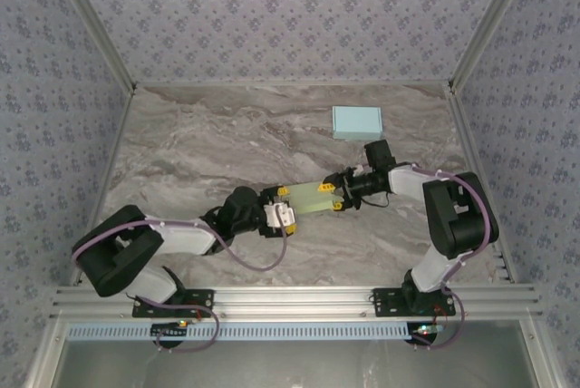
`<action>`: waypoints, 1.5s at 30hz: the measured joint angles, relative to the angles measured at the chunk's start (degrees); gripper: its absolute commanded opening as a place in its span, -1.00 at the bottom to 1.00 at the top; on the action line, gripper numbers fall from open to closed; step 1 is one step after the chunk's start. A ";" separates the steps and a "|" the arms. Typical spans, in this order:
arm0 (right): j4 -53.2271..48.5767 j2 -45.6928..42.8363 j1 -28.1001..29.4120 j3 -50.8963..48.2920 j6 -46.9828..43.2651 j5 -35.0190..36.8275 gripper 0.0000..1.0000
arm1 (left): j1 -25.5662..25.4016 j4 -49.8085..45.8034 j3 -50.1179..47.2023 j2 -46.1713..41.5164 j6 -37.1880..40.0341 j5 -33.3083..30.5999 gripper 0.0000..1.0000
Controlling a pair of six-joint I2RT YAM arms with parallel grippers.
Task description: Fold the paper box
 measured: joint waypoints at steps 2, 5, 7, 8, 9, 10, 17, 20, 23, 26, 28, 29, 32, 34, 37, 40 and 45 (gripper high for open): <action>0.72 -0.57 0.00 -0.76 1.14 0.02 -0.17 | -0.07 -0.68 1.57 0.94 0.24 -1.73 0.27; 4.09 -1.38 -0.24 -2.32 3.78 0.48 -0.12 | -0.90 0.17 2.62 3.32 0.79 -3.89 0.20; 6.49 -1.64 -0.33 -3.63 5.70 0.81 0.06 | -1.68 1.46 2.60 4.96 0.98 -5.88 0.10; 7.32 -1.68 -0.37 -4.22 6.40 1.11 0.17 | -1.99 2.08 2.62 5.33 1.31 -6.56 0.08; 7.61 -1.75 -0.37 -4.55 6.95 1.42 0.24 | -2.21 2.40 2.62 5.33 1.64 -7.06 0.07; 7.65 -1.95 -0.37 -4.76 7.54 1.77 0.31 | -2.27 2.47 2.71 5.20 1.75 -7.45 0.06; 0.50 -8.52 -3.06 -4.72 3.56 5.53 0.59 | 0.26 -9.44 6.05 -1.60 -1.16 -3.67 -0.01; -4.35 -11.65 -6.36 -3.34 -1.88 5.92 0.63 | 2.34 -19.69 11.69 -3.39 -2.60 1.46 0.00; -12.83 -12.39 -9.77 -0.09 -11.04 7.74 0.66 | 3.28 -30.14 18.95 -2.03 -3.32 5.16 0.00; -18.69 -12.41 -12.31 2.23 -18.78 10.03 0.69 | 3.41 -36.87 23.67 0.46 -3.37 7.78 0.03; -21.35 -12.48 -13.44 3.34 -23.39 11.61 0.71 | 3.52 -41.57 25.81 2.49 -3.30 9.38 0.03; -22.60 -12.57 -13.79 4.00 -25.92 12.50 0.70 | 3.72 -43.74 26.77 3.61 -3.28 10.10 0.04; -23.80 -13.90 -13.62 5.31 -31.93 15.04 0.62 | 4.76 -47.54 28.20 6.25 -3.32 12.92 0.04; -23.47 -16.31 -13.05 5.38 -35.50 17.00 0.49 | 6.23 -49.18 28.22 6.84 -3.58 14.51 0.04; -21.33 -21.35 -12.04 5.14 -41.51 19.80 0.32 | 8.17 -49.62 28.22 6.84 -3.82 16.31 0.05; -18.53 -27.34 -9.20 3.72 -50.16 23.12 0.15 | 9.25 -49.55 28.22 6.84 -3.78 17.68 0.08; -18.03 -32.74 1.07 2.25 -63.34 30.80 0.10 | 9.33 -48.98 28.06 6.54 -3.80 19.45 0.08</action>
